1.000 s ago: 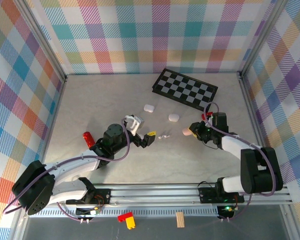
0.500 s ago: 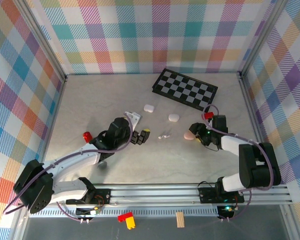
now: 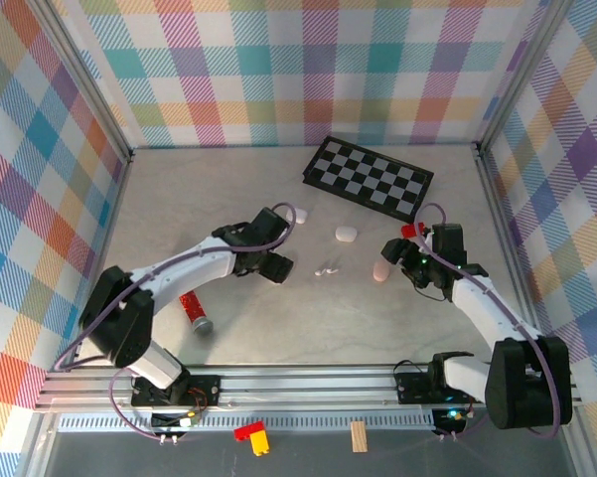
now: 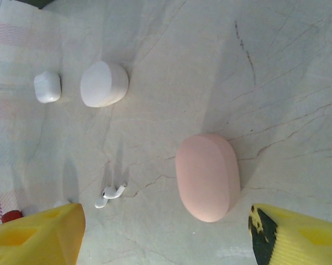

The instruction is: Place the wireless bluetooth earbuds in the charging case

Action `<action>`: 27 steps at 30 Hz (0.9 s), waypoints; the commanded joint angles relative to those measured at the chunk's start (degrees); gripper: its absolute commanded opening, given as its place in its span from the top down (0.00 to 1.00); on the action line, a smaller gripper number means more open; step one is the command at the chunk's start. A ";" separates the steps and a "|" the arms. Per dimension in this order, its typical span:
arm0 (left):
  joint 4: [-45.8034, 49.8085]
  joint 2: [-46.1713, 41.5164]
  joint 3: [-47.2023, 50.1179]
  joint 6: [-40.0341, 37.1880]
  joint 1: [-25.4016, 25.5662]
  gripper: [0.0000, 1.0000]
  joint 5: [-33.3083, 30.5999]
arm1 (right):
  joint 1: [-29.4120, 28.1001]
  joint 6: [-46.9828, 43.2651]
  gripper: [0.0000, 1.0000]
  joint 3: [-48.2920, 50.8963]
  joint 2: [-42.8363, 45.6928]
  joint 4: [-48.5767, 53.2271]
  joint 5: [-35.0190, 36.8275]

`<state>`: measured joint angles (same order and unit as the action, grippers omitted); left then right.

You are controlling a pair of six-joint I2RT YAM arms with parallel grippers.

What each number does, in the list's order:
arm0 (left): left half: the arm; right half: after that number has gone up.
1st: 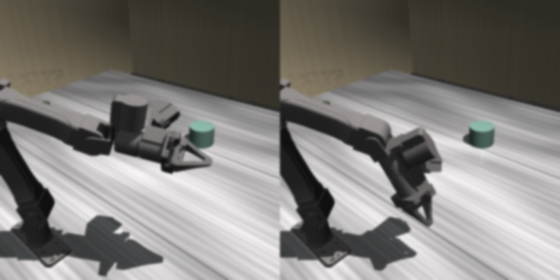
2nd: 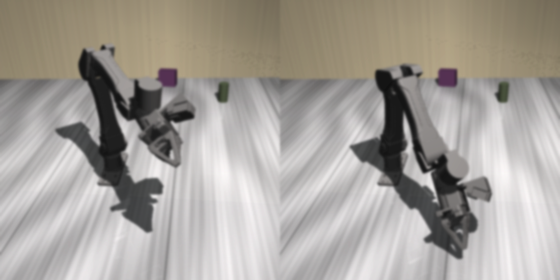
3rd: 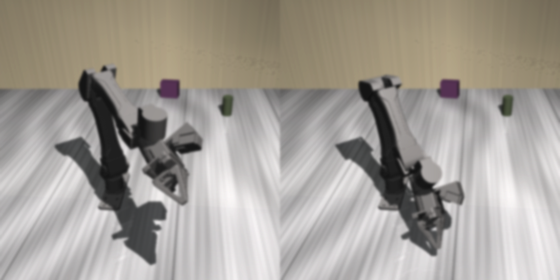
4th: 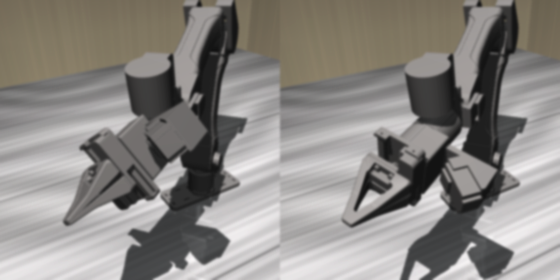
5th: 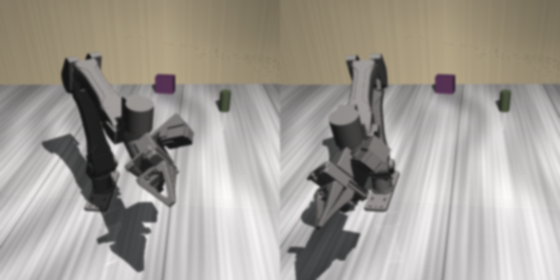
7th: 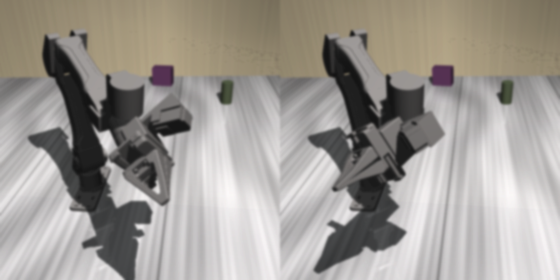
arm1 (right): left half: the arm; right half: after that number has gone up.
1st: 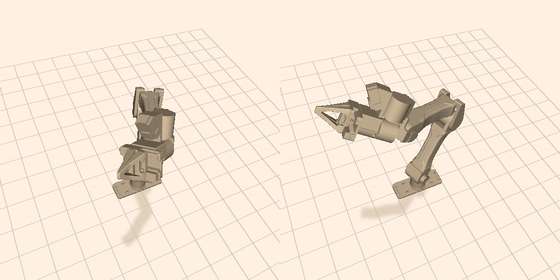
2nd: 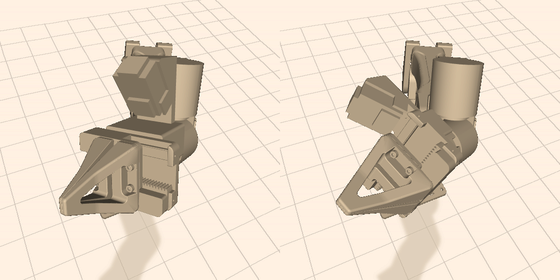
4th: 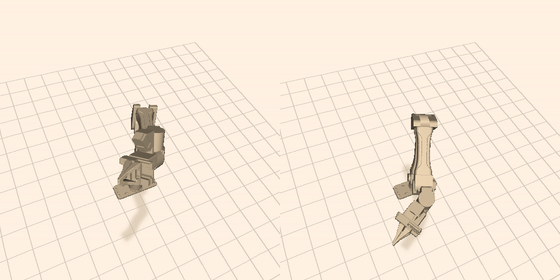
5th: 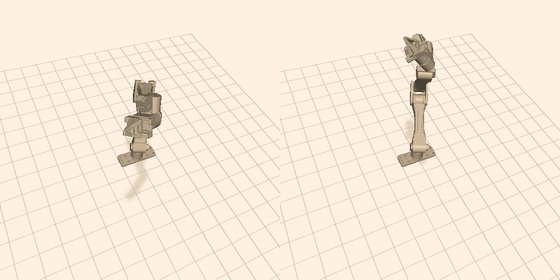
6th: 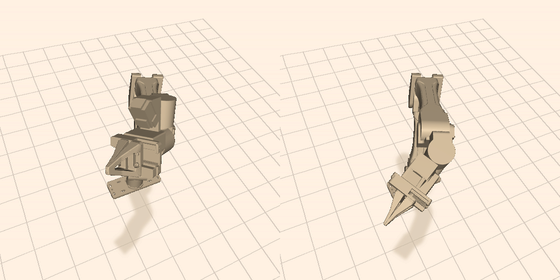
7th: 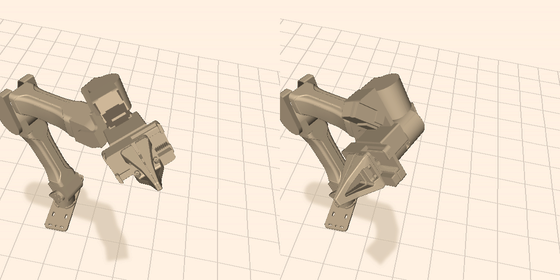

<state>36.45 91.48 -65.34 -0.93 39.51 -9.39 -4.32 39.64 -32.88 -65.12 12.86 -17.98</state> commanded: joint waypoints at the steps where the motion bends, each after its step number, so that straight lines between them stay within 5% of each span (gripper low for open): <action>1: 13.49 5.52 -6.42 -1.44 0.24 0.16 2.75 | -0.69 -0.26 0.23 -1.12 1.44 2.68 -1.89; 14: 20.14 21.41 -18.54 -7.42 0.31 0.18 4.60 | -1.08 -1.78 0.23 -1.43 6.50 6.72 -0.05; 27: 20.76 28.18 -21.86 -7.92 -0.32 0.30 7.04 | -1.13 -2.51 0.23 -1.74 7.19 7.97 1.07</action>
<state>54.30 118.50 -86.19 -8.45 39.53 -3.07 -4.95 38.09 -32.91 -58.89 19.51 -17.32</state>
